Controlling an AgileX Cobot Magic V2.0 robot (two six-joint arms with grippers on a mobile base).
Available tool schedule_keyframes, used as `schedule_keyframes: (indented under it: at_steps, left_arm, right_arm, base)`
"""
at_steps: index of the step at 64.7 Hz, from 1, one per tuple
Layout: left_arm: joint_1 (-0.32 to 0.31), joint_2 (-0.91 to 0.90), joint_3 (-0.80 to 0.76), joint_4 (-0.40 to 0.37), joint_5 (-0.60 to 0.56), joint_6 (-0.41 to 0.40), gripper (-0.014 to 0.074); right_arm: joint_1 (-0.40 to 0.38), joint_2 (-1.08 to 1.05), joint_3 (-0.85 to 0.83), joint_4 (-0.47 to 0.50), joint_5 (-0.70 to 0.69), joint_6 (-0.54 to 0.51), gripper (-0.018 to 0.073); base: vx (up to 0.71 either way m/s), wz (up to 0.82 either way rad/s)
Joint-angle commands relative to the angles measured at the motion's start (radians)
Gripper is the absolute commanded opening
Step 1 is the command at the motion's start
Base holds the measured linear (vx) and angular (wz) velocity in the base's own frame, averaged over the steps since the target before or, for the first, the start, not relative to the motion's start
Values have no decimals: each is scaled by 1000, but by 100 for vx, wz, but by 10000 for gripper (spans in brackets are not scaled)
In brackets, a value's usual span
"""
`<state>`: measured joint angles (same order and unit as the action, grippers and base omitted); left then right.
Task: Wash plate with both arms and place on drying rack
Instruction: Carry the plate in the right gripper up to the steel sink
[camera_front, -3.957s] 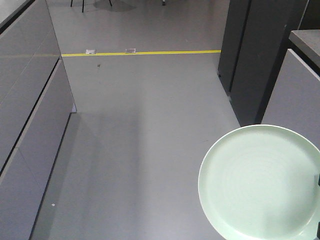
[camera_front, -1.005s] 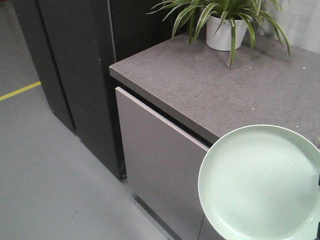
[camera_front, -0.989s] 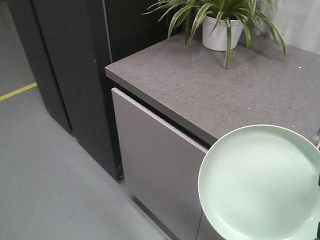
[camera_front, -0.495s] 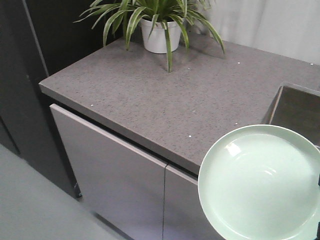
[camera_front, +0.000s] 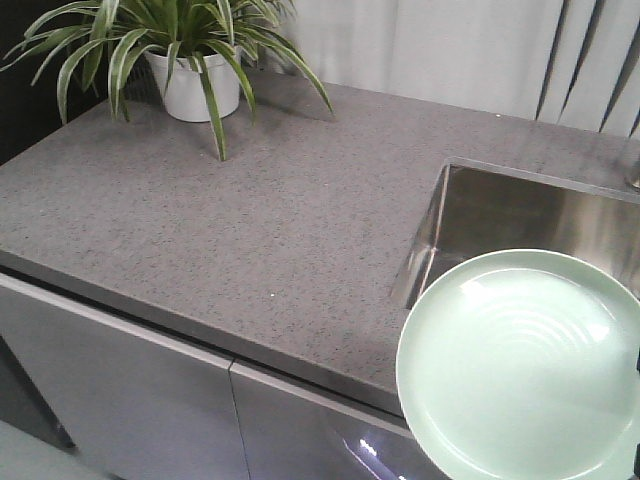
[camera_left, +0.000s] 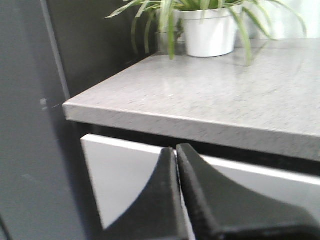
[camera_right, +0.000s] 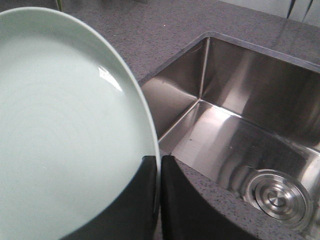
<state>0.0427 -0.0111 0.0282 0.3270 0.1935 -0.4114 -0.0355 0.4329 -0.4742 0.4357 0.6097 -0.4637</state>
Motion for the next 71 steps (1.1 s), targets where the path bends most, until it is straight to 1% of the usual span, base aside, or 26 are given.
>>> schedule_keyframes:
  at_steps: [1, 71]
  left_arm:
    - [1, -15, -27, 4, -69, 0, -6]
    - [1, -15, -27, 4, -69, 0, -6]
  right_arm:
    - [-7, 5, -28, 21, -68, -9, -1]
    - [-7, 5, -28, 21, -68, -9, -1]
  base:
    - [7, -31]
    - [3, -25]
